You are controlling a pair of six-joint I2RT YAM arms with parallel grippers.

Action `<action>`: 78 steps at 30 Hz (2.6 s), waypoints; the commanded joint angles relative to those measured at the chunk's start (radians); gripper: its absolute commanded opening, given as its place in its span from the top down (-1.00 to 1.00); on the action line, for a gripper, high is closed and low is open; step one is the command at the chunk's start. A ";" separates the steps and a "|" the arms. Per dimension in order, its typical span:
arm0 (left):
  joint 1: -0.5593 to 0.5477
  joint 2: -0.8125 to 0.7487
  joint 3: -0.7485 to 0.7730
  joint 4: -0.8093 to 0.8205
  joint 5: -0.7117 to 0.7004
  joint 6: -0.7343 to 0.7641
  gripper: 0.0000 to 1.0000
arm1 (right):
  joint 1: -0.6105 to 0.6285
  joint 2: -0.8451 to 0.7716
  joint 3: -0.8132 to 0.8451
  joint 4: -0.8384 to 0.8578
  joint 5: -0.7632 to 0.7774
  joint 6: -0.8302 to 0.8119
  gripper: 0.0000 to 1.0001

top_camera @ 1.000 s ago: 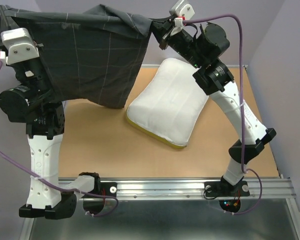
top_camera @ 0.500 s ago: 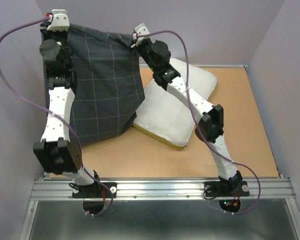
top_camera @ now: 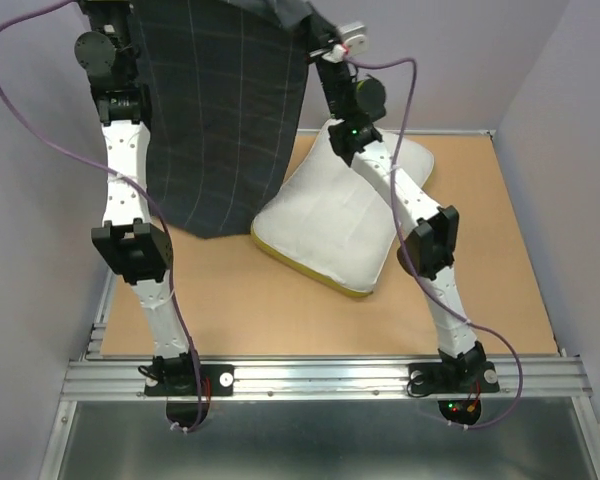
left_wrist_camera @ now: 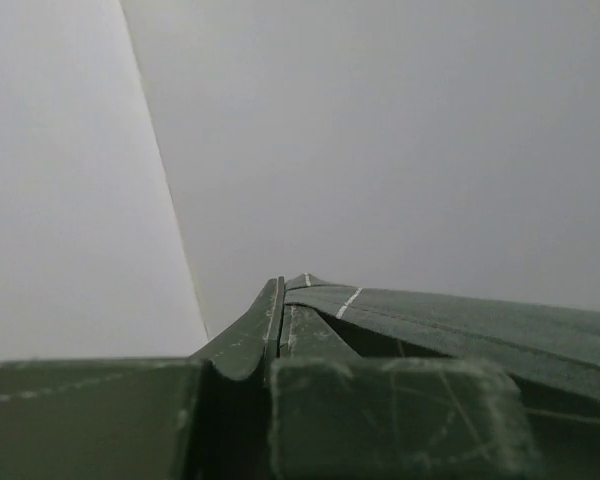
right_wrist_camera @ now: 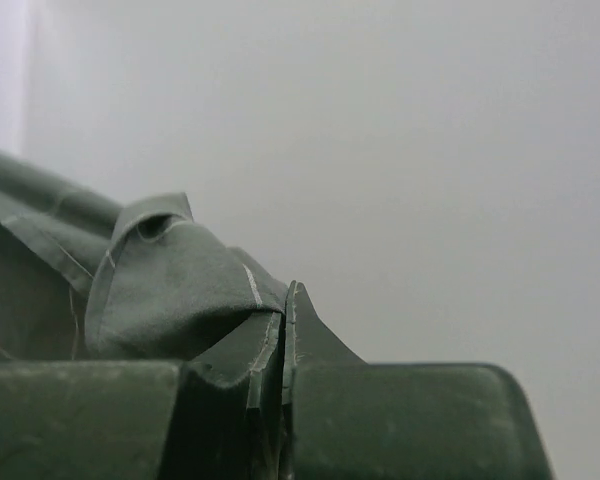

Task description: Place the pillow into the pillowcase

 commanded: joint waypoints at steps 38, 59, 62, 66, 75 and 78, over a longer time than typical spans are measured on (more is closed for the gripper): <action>0.785 -0.904 -1.516 -1.679 0.762 1.939 -0.84 | 0.135 -0.854 -1.379 -0.861 -0.565 -0.214 -0.76; -0.019 -0.403 -0.968 -0.848 0.337 0.523 -0.89 | -0.196 -0.276 -1.046 -1.312 -0.093 -0.040 -0.38; -0.086 -0.268 -0.846 -0.831 0.233 0.519 -0.91 | -0.305 -0.314 -1.104 -1.375 -0.050 -0.079 -0.35; -0.166 -0.117 -0.706 -0.840 0.202 0.558 -0.97 | -0.429 -0.384 -1.190 -1.447 -0.024 -0.155 -0.34; -0.301 0.159 -0.475 -0.907 0.202 0.620 -0.94 | -0.475 -0.528 -1.172 -1.592 -0.173 -0.191 -0.42; -0.324 0.259 -0.425 -0.891 0.123 0.589 -0.67 | -0.475 -0.578 -1.101 -1.610 -0.291 -0.159 -0.43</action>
